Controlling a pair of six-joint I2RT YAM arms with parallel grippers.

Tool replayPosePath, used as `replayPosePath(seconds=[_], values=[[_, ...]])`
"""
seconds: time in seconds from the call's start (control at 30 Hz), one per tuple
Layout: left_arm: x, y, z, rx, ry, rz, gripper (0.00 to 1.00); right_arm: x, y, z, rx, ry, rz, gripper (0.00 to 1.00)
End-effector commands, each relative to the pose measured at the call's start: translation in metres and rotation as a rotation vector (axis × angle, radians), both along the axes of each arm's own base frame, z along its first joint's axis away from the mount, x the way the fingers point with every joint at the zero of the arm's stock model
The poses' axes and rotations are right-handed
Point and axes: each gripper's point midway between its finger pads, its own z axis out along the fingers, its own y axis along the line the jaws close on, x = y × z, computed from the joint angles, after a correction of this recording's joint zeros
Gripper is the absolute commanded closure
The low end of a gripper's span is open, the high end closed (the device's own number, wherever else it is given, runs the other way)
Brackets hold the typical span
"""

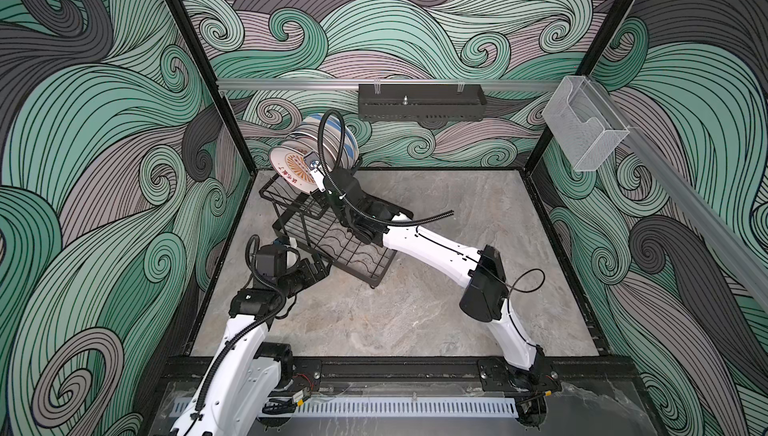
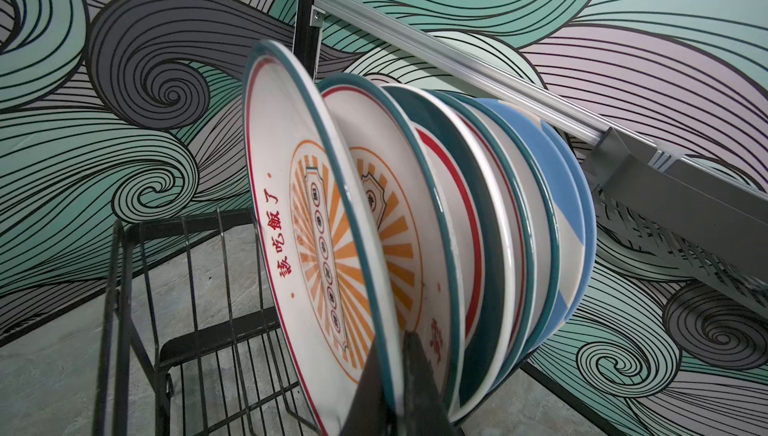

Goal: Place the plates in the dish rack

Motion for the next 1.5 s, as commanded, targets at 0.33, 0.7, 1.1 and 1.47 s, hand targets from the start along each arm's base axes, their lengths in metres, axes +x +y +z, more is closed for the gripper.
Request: replayPosePath(seconds=[0.33,0.7,1.1,1.47], values=[[0.001,0.013,0.011,0.065,-0.036,0.035,0.01,-0.003,-0.005,0.021,0.037,0.004,-0.002,0.66],[-0.003,0.056,0.061,0.295,-0.130,0.163,0.01,-0.041,-0.069,0.057,0.052,0.057,-0.001,0.26],[0.001,0.129,0.088,0.545,-0.270,0.535,0.01,-0.078,-0.253,-0.006,0.109,0.220,-0.153,0.18],[0.066,0.179,0.036,0.818,-0.183,0.653,0.02,-0.052,-0.426,-0.099,0.200,0.307,-0.523,0.10]])
